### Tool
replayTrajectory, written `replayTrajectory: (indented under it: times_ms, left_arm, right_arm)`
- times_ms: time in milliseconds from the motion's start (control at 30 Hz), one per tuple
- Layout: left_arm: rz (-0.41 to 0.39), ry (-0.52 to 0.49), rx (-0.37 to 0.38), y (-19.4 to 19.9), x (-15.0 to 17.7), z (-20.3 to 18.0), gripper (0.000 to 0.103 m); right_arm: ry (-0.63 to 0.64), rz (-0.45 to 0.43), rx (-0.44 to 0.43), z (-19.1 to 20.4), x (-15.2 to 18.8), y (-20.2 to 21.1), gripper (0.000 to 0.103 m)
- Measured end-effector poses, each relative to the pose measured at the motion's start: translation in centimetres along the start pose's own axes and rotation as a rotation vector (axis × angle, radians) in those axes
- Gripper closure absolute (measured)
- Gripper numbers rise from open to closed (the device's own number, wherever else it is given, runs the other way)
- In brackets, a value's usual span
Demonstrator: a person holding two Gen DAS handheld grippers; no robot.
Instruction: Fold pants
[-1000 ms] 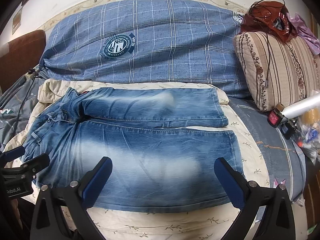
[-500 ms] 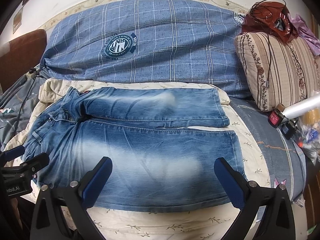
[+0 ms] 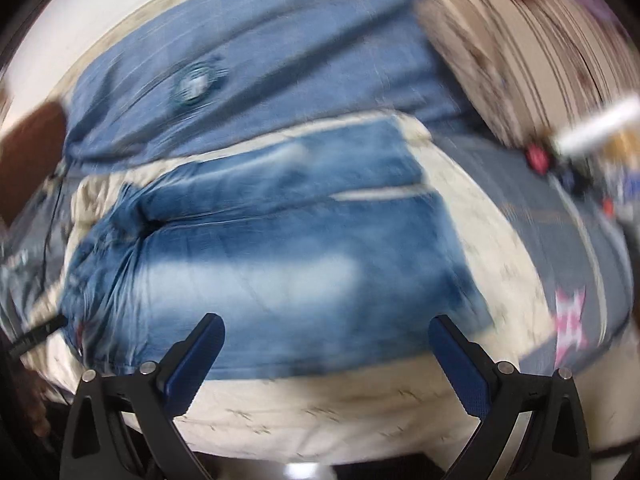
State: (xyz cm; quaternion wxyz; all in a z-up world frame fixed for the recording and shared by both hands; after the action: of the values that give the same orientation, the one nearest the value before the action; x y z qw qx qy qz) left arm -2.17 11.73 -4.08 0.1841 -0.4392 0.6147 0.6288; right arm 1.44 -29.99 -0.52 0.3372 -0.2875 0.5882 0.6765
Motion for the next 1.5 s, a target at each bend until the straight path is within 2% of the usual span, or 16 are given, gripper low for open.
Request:
replayTrajectory:
  times_ms: [133, 200, 300, 400, 467, 600, 700, 767, 800, 833, 900, 967, 1100, 1333, 1400, 1500]
  left_arm:
    - [0.027, 0.180, -0.025, 0.0, 0.8, 4.8, 0.000]
    - [0.078, 0.281, -0.034, -0.6, 1.4, 6.5, 0.000]
    - [0.102, 0.336, -0.061, -0.8, 1.9, 7.8, 0.000]
    - [0.083, 0.409, -0.051, -0.6, 2.2, 8.7, 0.011]
    - [0.105, 0.430, -0.033, -1.1, 2.3, 8.8, 0.018]
    - [0.158, 0.440, 0.002, -2.7, 2.5, 8.2, 0.033]
    - [0.178, 0.477, 0.021, -3.0, 2.7, 8.4, 0.034]
    - [0.186, 0.508, 0.024, -3.0, 2.8, 8.7, 0.034]
    - [0.183, 0.527, 0.027, -3.0, 2.8, 9.0, 0.035]
    - [0.179, 0.531, 0.022, -2.9, 2.8, 9.1, 0.042]
    - [0.186, 0.530, 0.008, -3.0, 2.7, 9.4, 0.061]
    - [0.196, 0.508, 0.023, -3.4, 2.5, 9.2, 0.080]
    - [0.188, 0.458, -0.015, -3.3, 1.6, 8.2, 0.087]
    - [-0.073, 0.307, -0.052, 3.8, -0.6, 5.6, 0.094]
    - [-0.028, 0.308, -0.053, 3.3, 0.3, 5.7, 0.093]
    - [0.087, 0.307, -0.107, 0.3, 2.4, 6.7, 0.088]
  right_arm:
    - [-0.292, 0.118, 0.003, -6.5, 1.0, -0.6, 0.000]
    - [-0.436, 0.142, -0.047, -8.8, 1.5, -1.2, 0.000]
    - [-0.568, 0.146, -0.089, -10.6, 2.0, -2.1, 0.003]
    - [-0.641, 0.165, -0.121, -11.2, 2.5, -3.2, 0.007]
    - [-0.693, 0.173, -0.127, -11.5, 2.7, -3.8, 0.017]
    - [-0.711, 0.180, -0.093, -11.9, 2.7, -5.9, 0.028]
    - [-0.714, 0.176, -0.066, -12.2, 2.7, -6.3, 0.035]
    - [-0.699, 0.164, -0.056, -12.2, 2.6, -6.3, 0.046]
    - [-0.678, 0.158, -0.042, -12.2, 2.5, -6.1, 0.057]
    - [-0.662, 0.153, -0.032, -12.2, 2.5, -6.0, 0.072]
    - [-0.636, 0.136, -0.018, -12.4, 2.3, -5.8, 0.082]
    - [-0.598, 0.130, -0.014, -12.3, 2.1, -5.5, 0.085]
    - [-0.505, 0.099, -0.003, -11.2, 1.2, -4.5, 0.091]
    - [-0.364, -0.037, 0.022, -9.1, -2.3, 0.3, 0.094]
    - [-0.366, -0.004, 0.044, -9.6, -1.6, 0.0, 0.093]
    - [-0.426, 0.134, 0.076, -11.4, 1.5, -2.8, 0.088]
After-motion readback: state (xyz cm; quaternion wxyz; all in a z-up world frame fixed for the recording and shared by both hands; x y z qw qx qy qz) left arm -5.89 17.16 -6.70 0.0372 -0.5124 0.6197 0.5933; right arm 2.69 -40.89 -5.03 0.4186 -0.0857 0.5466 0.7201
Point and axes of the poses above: each gripper's, at about its wrist camera, not at the fingertips, and y roughly against the way its jaws point, z to its left, x to its underside, the point moved 1 cm from there along -y, roughly the way its jaws point, and after that the axes turned 13 degrees about -z, right-handed, at the moved point
